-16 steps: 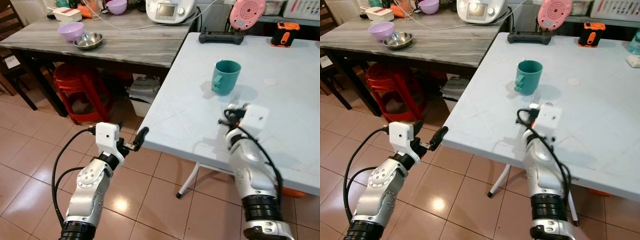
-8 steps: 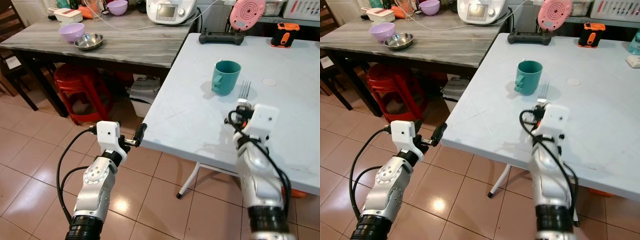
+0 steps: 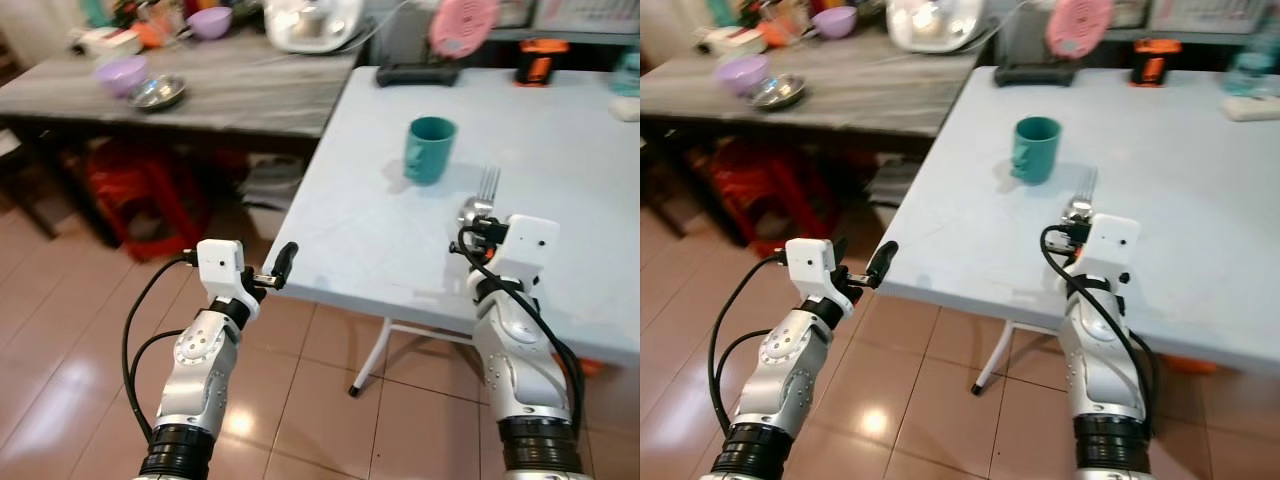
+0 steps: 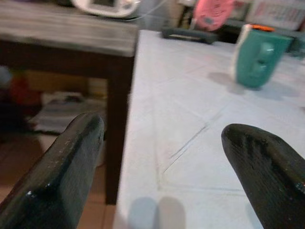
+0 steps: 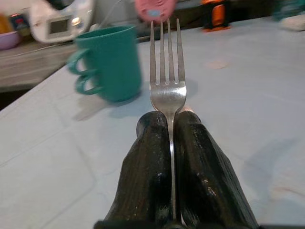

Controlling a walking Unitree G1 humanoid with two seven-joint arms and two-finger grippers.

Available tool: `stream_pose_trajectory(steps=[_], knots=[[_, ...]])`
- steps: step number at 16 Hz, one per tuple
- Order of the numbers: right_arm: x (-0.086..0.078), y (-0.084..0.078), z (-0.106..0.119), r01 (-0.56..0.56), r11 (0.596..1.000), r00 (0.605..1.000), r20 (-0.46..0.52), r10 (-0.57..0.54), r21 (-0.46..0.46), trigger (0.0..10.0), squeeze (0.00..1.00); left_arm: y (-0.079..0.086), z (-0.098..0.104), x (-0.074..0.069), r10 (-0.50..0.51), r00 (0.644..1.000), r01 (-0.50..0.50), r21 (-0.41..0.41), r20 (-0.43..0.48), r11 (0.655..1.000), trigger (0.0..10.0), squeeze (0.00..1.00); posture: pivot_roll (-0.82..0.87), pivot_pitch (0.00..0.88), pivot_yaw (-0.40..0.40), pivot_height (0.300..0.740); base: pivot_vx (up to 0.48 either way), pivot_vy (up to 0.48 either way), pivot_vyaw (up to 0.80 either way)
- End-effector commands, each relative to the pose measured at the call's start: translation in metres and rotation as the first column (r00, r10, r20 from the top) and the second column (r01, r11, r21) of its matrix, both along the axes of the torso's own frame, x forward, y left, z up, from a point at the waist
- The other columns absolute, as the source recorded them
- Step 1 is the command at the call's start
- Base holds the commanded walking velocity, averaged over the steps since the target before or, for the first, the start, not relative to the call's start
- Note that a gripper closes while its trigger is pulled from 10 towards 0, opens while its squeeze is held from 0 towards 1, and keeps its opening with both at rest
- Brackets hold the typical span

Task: Setting the table

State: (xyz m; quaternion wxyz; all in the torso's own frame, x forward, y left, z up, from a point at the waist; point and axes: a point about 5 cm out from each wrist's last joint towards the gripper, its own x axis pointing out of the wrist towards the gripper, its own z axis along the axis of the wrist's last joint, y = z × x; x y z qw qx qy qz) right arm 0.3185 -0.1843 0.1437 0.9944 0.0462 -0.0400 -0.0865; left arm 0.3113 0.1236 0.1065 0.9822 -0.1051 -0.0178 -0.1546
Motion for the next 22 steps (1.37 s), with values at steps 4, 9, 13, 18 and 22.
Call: stream_pose_trajectory(steps=[4, 9, 13, 18, 22], knots=[[-0.001, 0.007, 0.004, -0.014, 1.000, 1.000, 0.022, 0.014, 0.012, 10.0, 0.00, 0.007, 0.000, 0.002, 0.023, 1.000, -0.023, 0.006, 0.009, 1.000, 10.0, 0.00, -0.10, 0.024, 0.114, 0.740, 0.000, 0.349, -0.47], [-0.005, 0.002, 0.007, 0.007, 1.000, 0.999, 0.045, -0.007, -0.012, 10.0, 0.00, 0.011, 0.002, 0.003, 0.045, 0.999, -0.045, 0.005, 0.018, 0.999, 10.0, 0.00, -0.10, 0.022, 0.113, 0.740, 0.000, 0.380, 0.00], [-0.017, -0.005, 0.009, 0.046, 0.998, 0.996, 0.080, -0.042, -0.048, 10.0, 0.00, 0.015, 0.004, 0.005, 0.062, 0.998, -0.062, 0.007, 0.025, 0.998, 10.0, 0.00, -0.09, 0.020, 0.120, 0.740, 0.000, 0.378, 0.00], [-0.026, -0.006, 0.008, 0.062, 0.997, 0.995, 0.081, -0.057, -0.053, 10.0, 0.00, 0.016, 0.004, 0.007, 0.061, 0.998, -0.062, 0.012, 0.029, 0.998, 10.0, 0.00, -0.10, 0.021, 0.131, 0.740, 0.000, 0.395, -0.18], [-0.025, -0.002, 0.007, 0.060, 0.997, 0.995, 0.079, -0.057, -0.037, 10.0, 0.00, 0.016, 0.007, 0.009, 0.060, 0.998, -0.061, 0.015, 0.037, 0.998, 10.0, 0.00, -0.09, 0.015, 0.134, 0.740, 0.000, 0.406, -0.44]])
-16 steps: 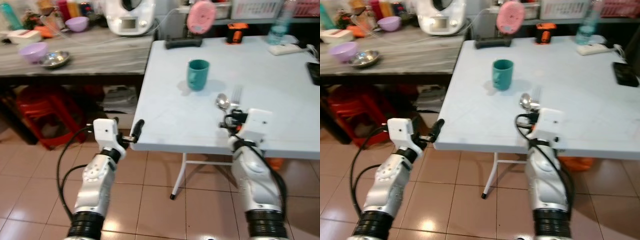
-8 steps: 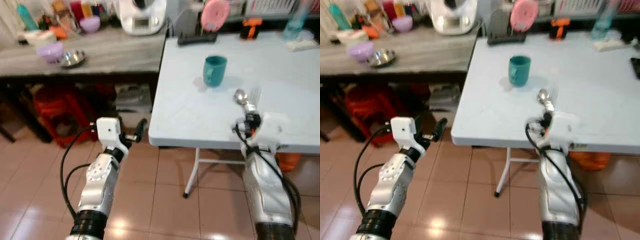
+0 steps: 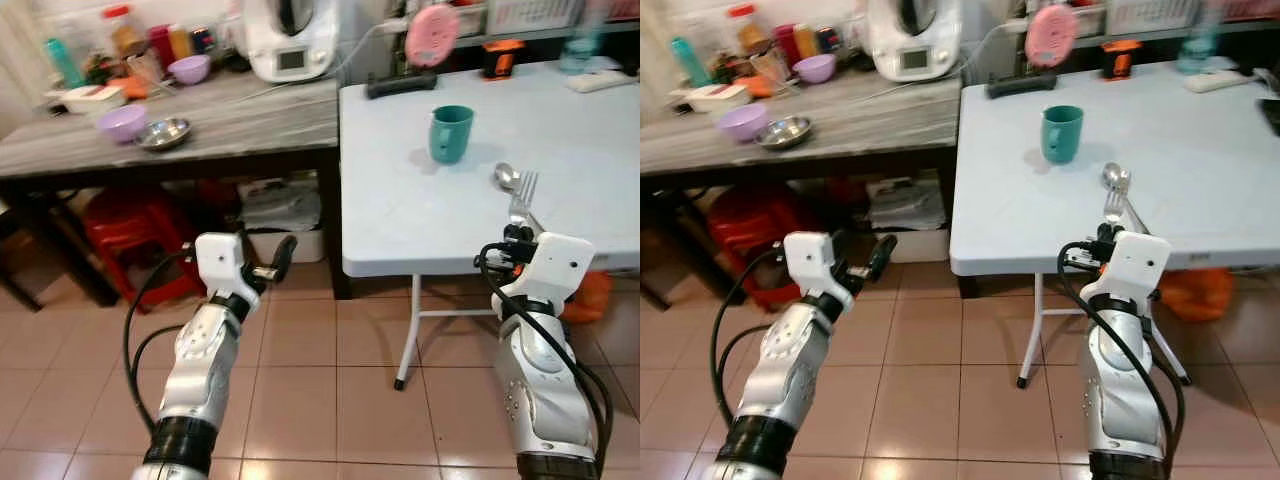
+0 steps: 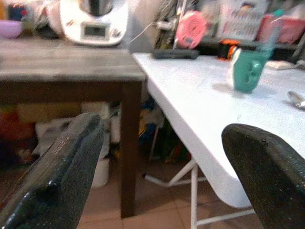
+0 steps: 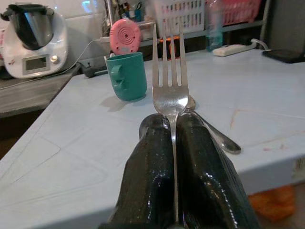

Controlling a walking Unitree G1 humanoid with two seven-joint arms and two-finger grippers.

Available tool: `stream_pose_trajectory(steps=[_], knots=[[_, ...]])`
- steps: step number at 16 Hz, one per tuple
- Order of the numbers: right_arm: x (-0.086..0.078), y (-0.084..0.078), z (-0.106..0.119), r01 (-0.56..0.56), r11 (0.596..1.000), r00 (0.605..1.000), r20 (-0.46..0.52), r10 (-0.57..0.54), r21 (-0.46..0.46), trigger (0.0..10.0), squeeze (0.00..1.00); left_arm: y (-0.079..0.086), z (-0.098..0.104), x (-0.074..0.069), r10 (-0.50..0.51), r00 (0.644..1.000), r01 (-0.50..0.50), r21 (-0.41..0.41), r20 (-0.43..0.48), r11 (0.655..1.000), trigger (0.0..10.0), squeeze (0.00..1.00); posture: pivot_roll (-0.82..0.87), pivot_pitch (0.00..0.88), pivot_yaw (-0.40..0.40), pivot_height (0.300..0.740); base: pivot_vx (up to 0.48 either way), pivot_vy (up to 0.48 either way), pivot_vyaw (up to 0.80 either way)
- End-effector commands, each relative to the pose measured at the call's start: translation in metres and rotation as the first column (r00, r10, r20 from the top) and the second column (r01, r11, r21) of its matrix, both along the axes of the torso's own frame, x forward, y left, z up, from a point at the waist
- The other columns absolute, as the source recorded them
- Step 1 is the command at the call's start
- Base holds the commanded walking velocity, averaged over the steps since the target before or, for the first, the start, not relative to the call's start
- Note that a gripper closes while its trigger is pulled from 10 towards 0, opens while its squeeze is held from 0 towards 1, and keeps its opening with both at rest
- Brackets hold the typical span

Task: Setting the table

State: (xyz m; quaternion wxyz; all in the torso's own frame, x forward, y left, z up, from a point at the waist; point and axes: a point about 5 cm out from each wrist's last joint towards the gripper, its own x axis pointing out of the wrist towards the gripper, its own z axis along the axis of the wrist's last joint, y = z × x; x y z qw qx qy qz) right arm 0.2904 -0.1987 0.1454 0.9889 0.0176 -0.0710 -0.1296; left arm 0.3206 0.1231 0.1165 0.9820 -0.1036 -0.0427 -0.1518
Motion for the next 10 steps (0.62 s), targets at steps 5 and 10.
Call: stream_pose_trajectory(steps=[5, 10], knots=[[0.0010, 0.0118, 0.0044, -0.038, 0.999, 0.999, 0.023, 0.038, 0.016, 10.0, 0.00, 0.0180, -0.0044, -0.0021, 0.059, 0.998, -0.059, 0.022, -0.012, 0.998, 10.0, 0.00, -0.09, 0.017, 0.131, 0.740, 0.000, 0.430, 0.00], [0.0018, 0.0148, 0.0040, -0.047, 0.999, 0.999, 0.023, 0.046, 0.024, 10.0, 0.00, 0.0180, -0.0042, -0.0013, 0.062, 0.998, -0.061, 0.023, -0.012, 0.998, 10.0, 0.00, -0.09, 0.016, 0.131, 0.740, 0.000, 0.460, 0.00]])
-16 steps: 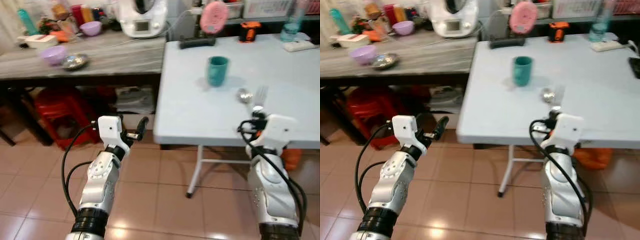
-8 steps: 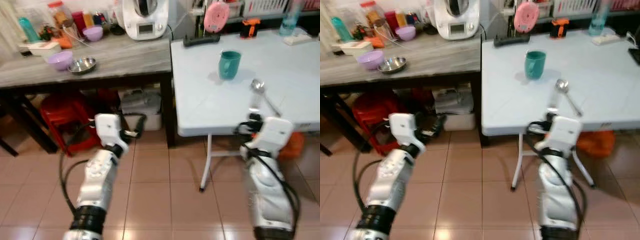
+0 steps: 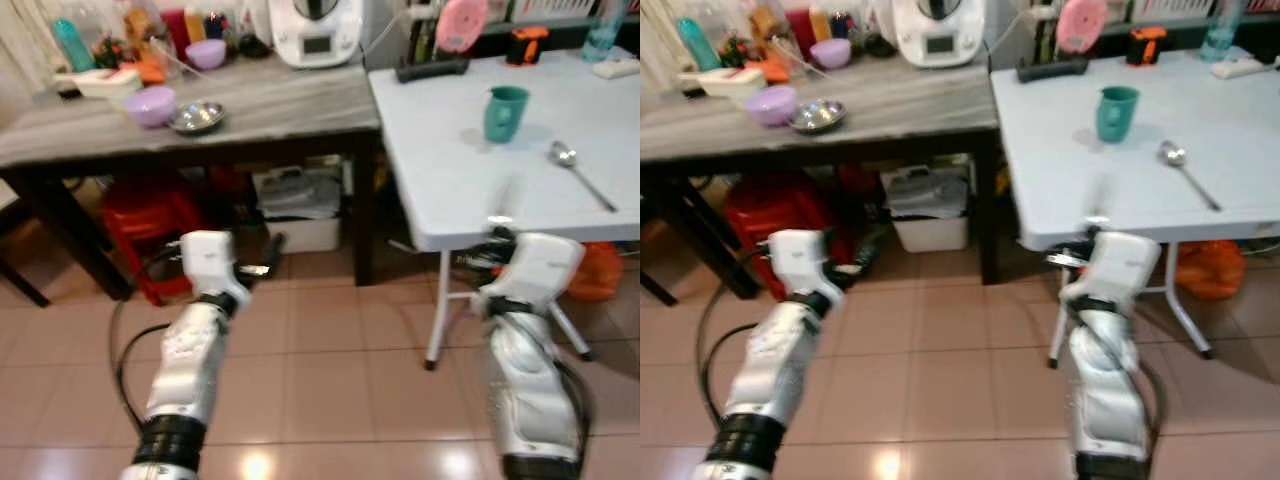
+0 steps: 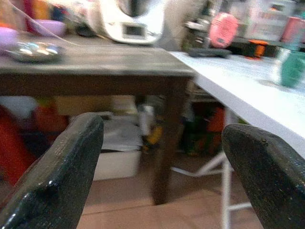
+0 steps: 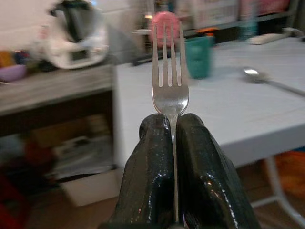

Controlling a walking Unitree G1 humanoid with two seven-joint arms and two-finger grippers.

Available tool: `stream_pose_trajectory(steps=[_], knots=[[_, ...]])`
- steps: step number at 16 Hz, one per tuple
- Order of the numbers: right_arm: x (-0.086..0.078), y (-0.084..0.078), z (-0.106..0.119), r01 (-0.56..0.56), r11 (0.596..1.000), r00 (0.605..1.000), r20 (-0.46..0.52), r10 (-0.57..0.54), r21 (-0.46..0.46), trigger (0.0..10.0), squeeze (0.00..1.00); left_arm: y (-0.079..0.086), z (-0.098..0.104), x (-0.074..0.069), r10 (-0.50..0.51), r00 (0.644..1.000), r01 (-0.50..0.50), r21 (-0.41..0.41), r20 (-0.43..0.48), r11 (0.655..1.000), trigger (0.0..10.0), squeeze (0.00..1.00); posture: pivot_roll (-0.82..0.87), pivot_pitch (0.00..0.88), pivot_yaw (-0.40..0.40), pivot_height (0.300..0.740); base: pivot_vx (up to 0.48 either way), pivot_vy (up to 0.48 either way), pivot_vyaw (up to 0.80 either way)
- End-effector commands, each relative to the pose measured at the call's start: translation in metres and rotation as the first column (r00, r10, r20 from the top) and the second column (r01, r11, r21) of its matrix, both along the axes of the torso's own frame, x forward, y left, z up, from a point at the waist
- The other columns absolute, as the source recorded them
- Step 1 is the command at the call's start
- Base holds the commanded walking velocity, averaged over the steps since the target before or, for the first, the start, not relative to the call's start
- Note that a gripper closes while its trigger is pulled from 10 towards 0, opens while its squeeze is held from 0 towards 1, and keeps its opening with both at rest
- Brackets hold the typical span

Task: Setting the table

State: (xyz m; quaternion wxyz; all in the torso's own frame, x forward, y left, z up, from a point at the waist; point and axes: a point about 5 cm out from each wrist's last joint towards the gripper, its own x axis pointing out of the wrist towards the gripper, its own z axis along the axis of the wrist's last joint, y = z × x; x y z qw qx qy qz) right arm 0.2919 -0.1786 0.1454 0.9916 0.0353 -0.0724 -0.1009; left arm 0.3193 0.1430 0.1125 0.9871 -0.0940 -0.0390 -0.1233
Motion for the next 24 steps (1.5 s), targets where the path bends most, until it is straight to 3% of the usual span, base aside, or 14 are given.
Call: stream_pose_trajectory(steps=[1, 4, 8, 10, 13, 24], knots=[[0.000, -0.005, 0.004, 0.010, 1.000, 1.000, 0.016, -0.010, -0.006, 10.0, 0.00, -0.001, 0.000, 0.000, 0.005, 1.000, -0.005, 0.005, -0.001, 1.000, 10.0, 0.00, -0.09, 0.015, 0.133, 0.740, 0.000, 0.480, 0.00], [-0.003, -0.005, 0.004, 0.003, 1.000, 1.000, 0.020, -0.003, -0.008, 10.0, 0.00, 0.008, 0.000, -0.001, 0.051, 0.999, -0.051, 0.025, 0.003, 0.998, 10.0, 0.00, -0.09, 0.016, 0.140, 0.740, 0.000, 0.480, 0.00], [-0.009, -0.009, -0.001, 0.004, 1.000, 1.000, 0.012, -0.004, -0.024, 10.0, 0.00, 0.025, -0.007, -0.014, 0.120, 0.993, -0.119, 0.076, -0.003, 0.990, 10.0, 0.00, -0.08, 0.014, 0.143, 0.740, 0.000, 0.480, 0.00], [-0.010, -0.009, -0.002, -0.014, 1.000, 1.000, 0.011, 0.014, -0.025, 10.0, 0.00, 0.025, -0.009, -0.017, 0.130, 0.991, -0.130, 0.091, 0.006, 0.987, 10.0, 0.00, -0.08, 0.014, 0.143, 0.740, 0.000, 0.240, 0.00], [-0.007, -0.005, 0.001, -0.041, 0.999, 0.999, 0.027, 0.042, -0.031, 10.0, 0.00, 0.020, -0.006, -0.019, 0.069, 0.998, -0.070, 0.080, 0.010, 0.994, 10.0, 0.00, -0.07, 0.008, 0.143, 0.740, 0.000, 0.000, 0.24], [-0.016, -0.007, -0.006, -0.038, 0.999, 0.999, 0.007, 0.038, -0.028, 10.0, 0.00, 0.022, -0.016, -0.037, 0.083, 0.996, -0.081, 0.071, -0.021, 0.994, 10.0, 0.00, -0.08, 0.012, 0.143, 0.740, 0.296, 0.000, 0.48]])
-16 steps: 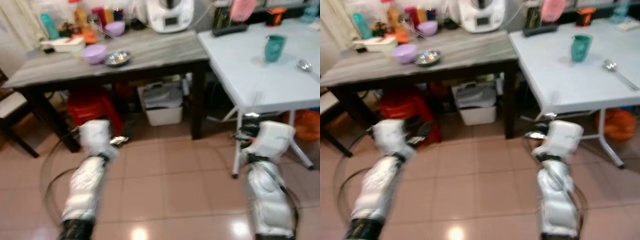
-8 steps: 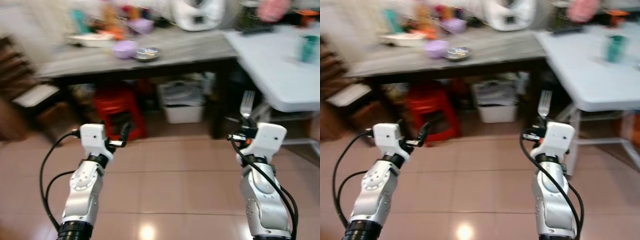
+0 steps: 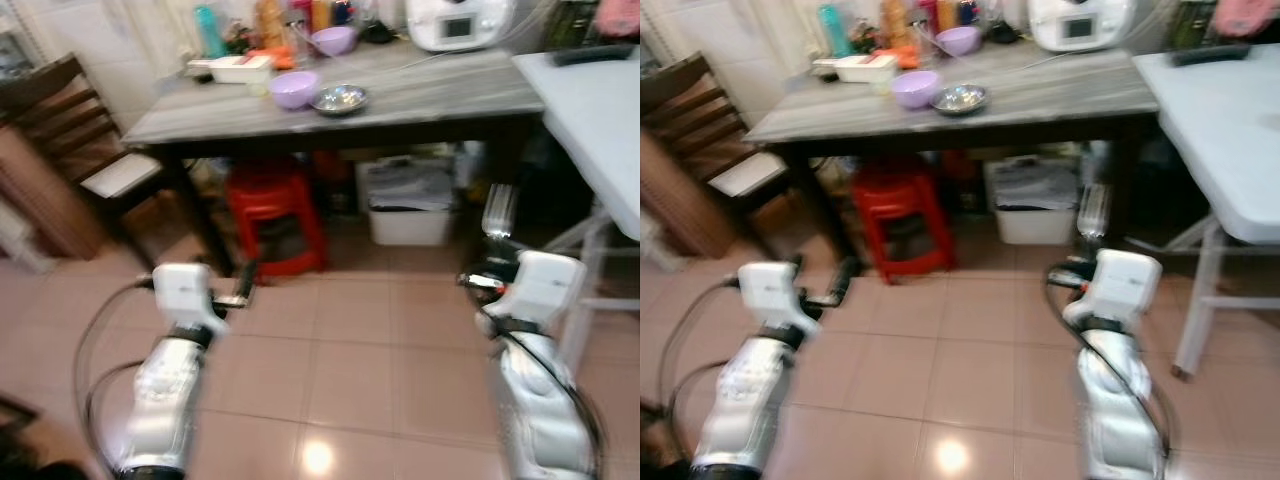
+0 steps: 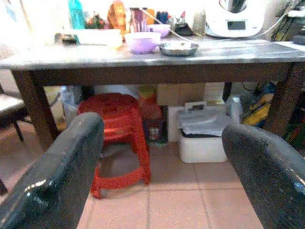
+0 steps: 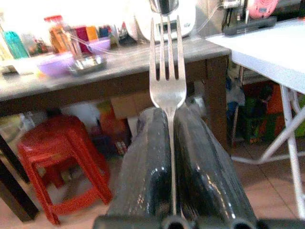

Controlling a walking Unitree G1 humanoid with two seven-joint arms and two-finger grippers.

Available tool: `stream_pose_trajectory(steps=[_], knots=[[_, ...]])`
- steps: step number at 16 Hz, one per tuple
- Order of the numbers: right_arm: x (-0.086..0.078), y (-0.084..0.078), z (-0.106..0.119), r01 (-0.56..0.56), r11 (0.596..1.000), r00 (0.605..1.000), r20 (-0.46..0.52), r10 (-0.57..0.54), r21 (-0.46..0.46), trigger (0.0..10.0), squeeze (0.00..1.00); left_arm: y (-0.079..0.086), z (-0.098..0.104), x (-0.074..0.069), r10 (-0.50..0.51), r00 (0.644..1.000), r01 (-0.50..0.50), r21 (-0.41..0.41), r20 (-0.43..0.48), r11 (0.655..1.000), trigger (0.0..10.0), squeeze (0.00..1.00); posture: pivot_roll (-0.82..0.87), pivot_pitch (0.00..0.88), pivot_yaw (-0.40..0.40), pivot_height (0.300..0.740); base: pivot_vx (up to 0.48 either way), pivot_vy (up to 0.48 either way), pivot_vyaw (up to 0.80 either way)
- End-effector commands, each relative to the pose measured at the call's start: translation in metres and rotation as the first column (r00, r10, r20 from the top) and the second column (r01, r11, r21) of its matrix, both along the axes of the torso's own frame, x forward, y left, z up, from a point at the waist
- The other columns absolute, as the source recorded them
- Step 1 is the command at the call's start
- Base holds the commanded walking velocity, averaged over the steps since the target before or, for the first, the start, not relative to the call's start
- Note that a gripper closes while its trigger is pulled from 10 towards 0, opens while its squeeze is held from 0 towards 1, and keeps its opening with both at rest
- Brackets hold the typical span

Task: Setting the table

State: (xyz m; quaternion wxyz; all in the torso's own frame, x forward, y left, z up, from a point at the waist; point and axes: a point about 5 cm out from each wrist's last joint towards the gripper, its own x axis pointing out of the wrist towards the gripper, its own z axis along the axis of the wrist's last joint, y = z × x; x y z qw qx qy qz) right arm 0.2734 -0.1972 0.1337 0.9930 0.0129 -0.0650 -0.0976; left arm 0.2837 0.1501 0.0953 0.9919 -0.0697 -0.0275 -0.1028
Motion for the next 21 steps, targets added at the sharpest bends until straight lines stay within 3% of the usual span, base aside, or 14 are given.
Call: stream_pose_trajectory(steps=[1, 8, 10, 11, 14, 21], knots=[[0.002, 0.012, 0.006, -0.036, 0.999, 0.999, 0.026, 0.035, 0.016, 10.0, 0.00, 0.014, 0.001, -0.001, 0.038, 0.999, -0.038, 0.020, -0.002, 0.999, 10.0, 0.00, -0.08, 0.012, 0.143, 0.740, 0.334, 0.000, 0.00], [-0.002, 0.012, 0.004, -0.020, 0.999, 1.000, 0.022, 0.019, 0.032, 10.0, 0.00, 0.010, 0.003, 0.000, 0.015, 1.000, -0.015, 0.005, -0.006, 1.000, 10.0, 0.00, -0.08, 0.011, 0.143, 0.740, 0.338, 0.000, 0.00], [-0.013, 0.013, -0.002, -0.007, 0.999, 1.000, 0.000, 0.007, 0.049, 10.0, 0.00, 0.010, 0.003, 0.000, 0.015, 1.000, -0.015, 0.002, -0.007, 1.000, 10.0, 0.00, -0.08, 0.012, 0.143, 0.740, 0.339, 0.000, 0.00], [-0.025, 0.016, -0.005, -0.022, 1.000, 1.000, -0.013, 0.022, 0.009, 10.0, 0.00, 0.010, 0.003, -0.001, 0.013, 1.000, -0.013, 0.000, -0.009, 1.000, 10.0, 0.00, -0.08, 0.014, 0.144, 0.740, 0.345, 0.000, 0.00], [-0.038, 0.013, -0.013, -0.023, 1.000, 0.999, -0.046, 0.023, -0.017, 10.0, 0.00, 0.007, 0.001, 0.000, 0.003, 1.000, -0.003, -0.004, -0.014, 1.000, 10.0, 0.00, -0.10, 0.018, 0.147, 0.740, 0.341, 0.000, 0.00], [-0.027, 0.007, -0.004, -0.015, 1.000, 1.000, -0.020, 0.014, -0.022, 10.0, 0.00, 0.000, 0.005, 0.003, -0.035, 0.999, 0.035, -0.024, -0.002, 0.999, 10.0, 0.00, -0.10, 0.014, 0.149, 0.740, 0.384, 0.000, -0.42]])
